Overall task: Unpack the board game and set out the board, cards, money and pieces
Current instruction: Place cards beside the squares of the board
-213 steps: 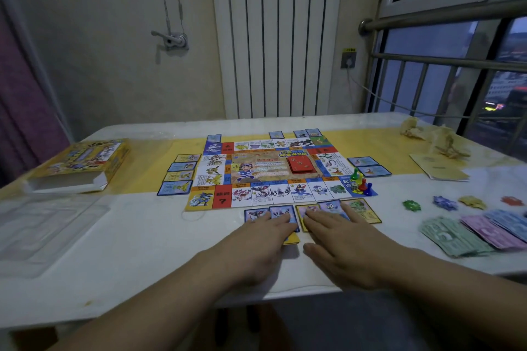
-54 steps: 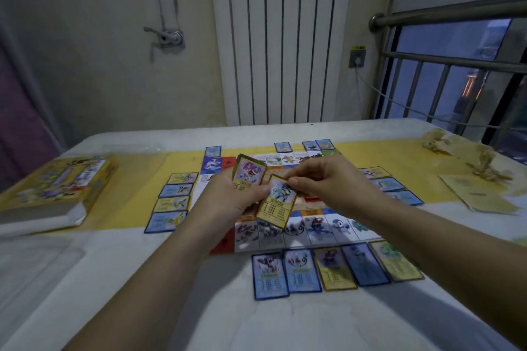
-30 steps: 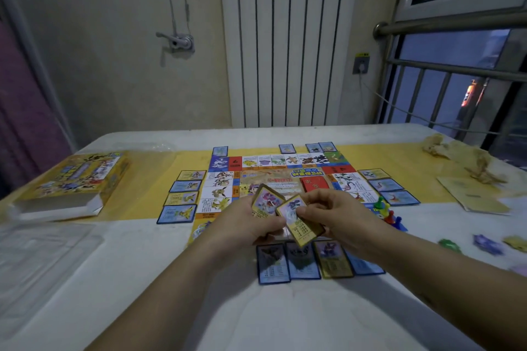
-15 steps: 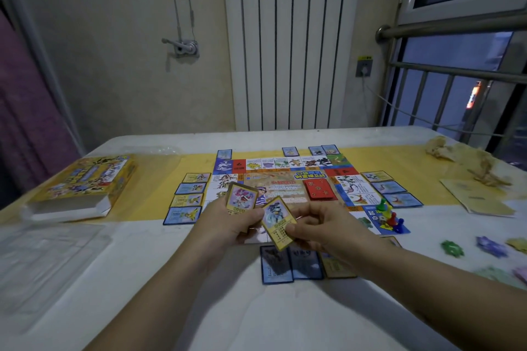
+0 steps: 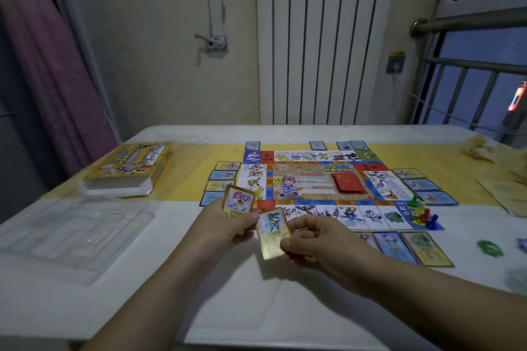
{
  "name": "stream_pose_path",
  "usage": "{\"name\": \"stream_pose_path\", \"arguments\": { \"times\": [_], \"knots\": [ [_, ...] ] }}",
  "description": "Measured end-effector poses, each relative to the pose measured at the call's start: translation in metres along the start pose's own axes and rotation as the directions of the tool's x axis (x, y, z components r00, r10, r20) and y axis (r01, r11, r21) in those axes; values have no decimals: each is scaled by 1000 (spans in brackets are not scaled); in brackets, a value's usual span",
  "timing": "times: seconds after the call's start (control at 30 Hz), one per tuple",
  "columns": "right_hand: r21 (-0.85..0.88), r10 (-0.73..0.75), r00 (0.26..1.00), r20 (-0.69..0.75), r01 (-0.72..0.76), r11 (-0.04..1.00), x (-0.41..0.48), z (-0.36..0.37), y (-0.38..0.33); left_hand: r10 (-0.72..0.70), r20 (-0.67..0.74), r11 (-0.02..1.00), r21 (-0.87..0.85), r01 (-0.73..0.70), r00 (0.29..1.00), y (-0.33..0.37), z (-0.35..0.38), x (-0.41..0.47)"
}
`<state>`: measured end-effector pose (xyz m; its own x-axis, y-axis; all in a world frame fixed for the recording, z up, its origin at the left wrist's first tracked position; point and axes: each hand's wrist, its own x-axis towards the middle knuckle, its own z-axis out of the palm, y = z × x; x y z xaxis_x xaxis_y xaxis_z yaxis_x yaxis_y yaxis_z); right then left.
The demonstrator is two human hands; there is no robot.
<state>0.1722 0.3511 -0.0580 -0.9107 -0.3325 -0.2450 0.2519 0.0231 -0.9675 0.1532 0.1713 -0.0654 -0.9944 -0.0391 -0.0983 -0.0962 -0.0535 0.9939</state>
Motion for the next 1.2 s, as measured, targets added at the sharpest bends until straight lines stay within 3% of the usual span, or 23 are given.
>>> {"name": "stream_pose_path", "arguments": {
  "times": [0.2, 0.5, 0.77, 0.87, 0.9, 0.93, 1.0, 1.03, 1.13, 1.2],
  "knots": [
    [62, 47, 999, 17, -47, 997, 0, 18, 8, -39, -10, 998, -53, 38, 999, -2, -9, -13],
    [104, 62, 997, 40, -65, 992, -10, 29, 17, -12, 38, 998, 69, 10, 999, -12, -18, -35],
    [25, -28, 999, -37, 29, 999, -35, 13, 10, 23, -68, 997, 71, -18, 997, -14, -19, -37],
    [-165, -89, 996, -23, 84, 983, -36, 7, 7, 29, -61, 992, 128, -21, 998, -13, -22, -36],
    [-359, -136, 991, 12, 131, 924, -35, 6, 6, 43, -64, 984, 178, -31, 997, -12, -23, -35],
    [-591, -195, 978, 68, 197, 782, -33, 5, 6, 69, -73, 966, 255, -48, 995, -11, -26, -33],
    [-859, -288, 927, 240, 340, 382, -29, 6, 7, 113, -94, 910, 409, -66, 989, -9, -32, -26],
    [-887, -299, 900, 317, 393, 242, -27, 10, 8, 121, -97, 883, 466, -62, 988, -9, -35, -22],
    [-884, -290, 845, 449, 466, -12, -18, 22, 19, 143, -93, 794, 605, -58, 985, -8, -40, -13],
    [-877, -262, 838, 479, 468, -107, -12, 29, 24, 175, -88, 738, 671, -72, 981, -8, -38, -8]
  ]
}}
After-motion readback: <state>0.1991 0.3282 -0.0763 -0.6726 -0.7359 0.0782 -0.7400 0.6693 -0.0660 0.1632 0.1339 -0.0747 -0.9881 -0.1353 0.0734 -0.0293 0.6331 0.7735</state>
